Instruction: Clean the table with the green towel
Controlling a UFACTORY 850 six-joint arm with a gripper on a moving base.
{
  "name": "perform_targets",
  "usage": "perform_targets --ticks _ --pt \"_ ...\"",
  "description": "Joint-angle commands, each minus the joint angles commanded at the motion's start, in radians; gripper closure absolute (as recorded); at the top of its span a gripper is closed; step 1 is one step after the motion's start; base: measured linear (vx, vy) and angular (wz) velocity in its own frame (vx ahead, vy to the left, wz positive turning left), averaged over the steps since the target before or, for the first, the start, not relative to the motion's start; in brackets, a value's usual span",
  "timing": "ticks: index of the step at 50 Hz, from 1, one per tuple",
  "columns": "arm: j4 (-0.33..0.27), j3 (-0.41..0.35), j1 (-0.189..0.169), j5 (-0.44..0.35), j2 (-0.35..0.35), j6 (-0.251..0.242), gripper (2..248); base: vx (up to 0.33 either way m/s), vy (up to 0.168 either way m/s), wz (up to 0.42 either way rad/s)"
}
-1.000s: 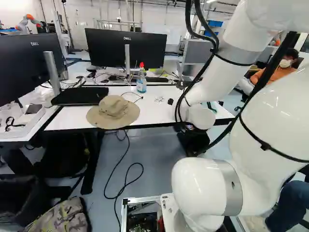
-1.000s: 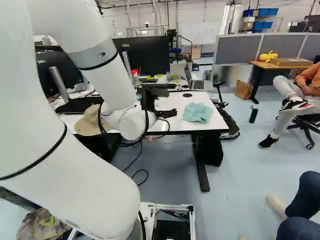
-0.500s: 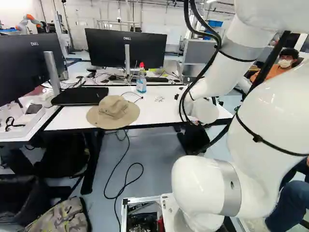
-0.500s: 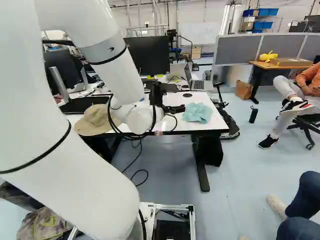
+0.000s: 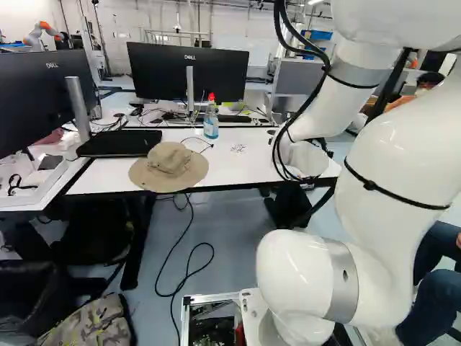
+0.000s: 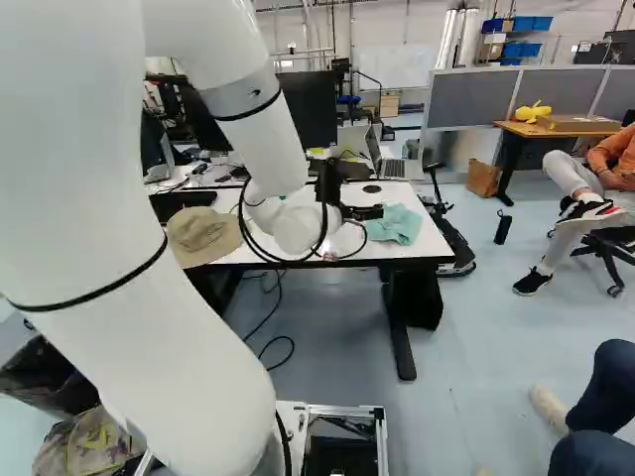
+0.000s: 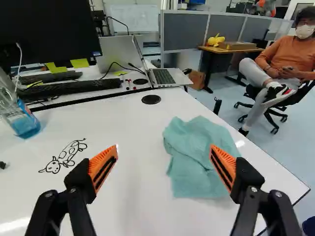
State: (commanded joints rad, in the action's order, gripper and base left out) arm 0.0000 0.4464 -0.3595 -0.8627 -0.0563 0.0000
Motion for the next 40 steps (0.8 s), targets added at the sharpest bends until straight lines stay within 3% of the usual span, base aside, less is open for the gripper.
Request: perform_targets --ticks 40 --pt "0.0 0.185 -0.089 0.081 -0.168 0.0 3 0.0 0.0 0.0"
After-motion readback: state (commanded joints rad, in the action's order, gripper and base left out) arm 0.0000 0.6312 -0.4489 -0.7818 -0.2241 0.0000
